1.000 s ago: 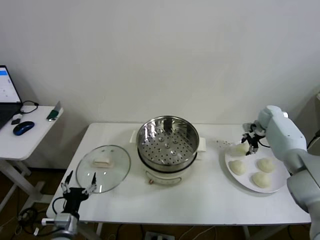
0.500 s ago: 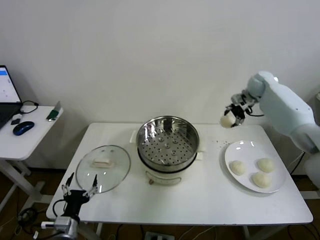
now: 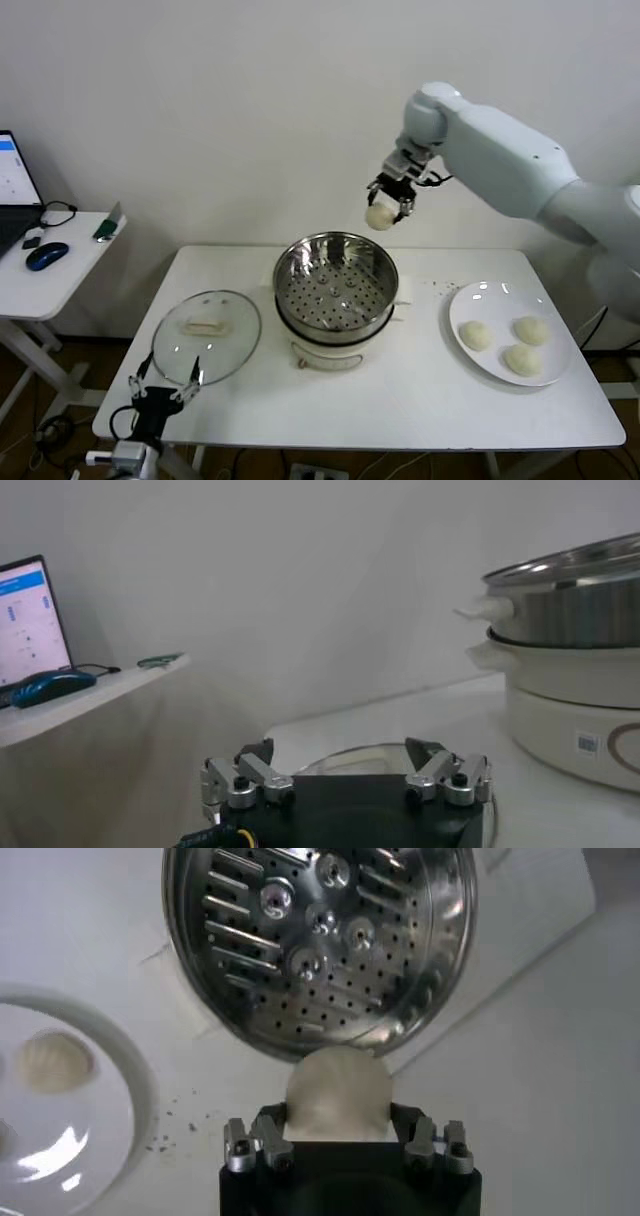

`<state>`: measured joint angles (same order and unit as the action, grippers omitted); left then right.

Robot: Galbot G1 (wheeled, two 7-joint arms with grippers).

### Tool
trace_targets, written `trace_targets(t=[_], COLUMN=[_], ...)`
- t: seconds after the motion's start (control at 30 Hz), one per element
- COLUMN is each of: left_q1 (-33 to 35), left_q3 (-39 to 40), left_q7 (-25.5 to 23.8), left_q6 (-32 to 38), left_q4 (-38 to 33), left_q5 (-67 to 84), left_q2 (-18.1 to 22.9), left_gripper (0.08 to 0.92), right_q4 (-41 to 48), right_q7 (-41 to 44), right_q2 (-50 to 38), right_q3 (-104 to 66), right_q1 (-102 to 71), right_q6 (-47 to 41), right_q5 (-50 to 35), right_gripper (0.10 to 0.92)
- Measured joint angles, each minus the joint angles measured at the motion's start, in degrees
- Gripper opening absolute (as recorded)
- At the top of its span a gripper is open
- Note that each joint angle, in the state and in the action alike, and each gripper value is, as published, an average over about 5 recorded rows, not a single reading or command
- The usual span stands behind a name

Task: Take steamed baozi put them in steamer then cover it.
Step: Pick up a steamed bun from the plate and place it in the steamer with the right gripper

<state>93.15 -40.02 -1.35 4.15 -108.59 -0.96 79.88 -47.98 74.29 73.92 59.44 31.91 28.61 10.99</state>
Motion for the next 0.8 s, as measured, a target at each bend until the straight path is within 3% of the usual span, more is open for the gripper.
trace_targets(t=[0.8], left_q1=[1.8], left_q3=[0.0], left_q7=[0.2], left_q6=[0.7], left_q4=[0.8], left_q5=[0.4], left_q2=[0.2], left_gripper=[0.823], right_q4=[6.0], right_q7=[-7.9], right_q2=[12.0], right_q3=[-0.9], right_q1=[-11.6], right_q6=[12.3], right_q5=[24.4], right_gripper=[0.713])
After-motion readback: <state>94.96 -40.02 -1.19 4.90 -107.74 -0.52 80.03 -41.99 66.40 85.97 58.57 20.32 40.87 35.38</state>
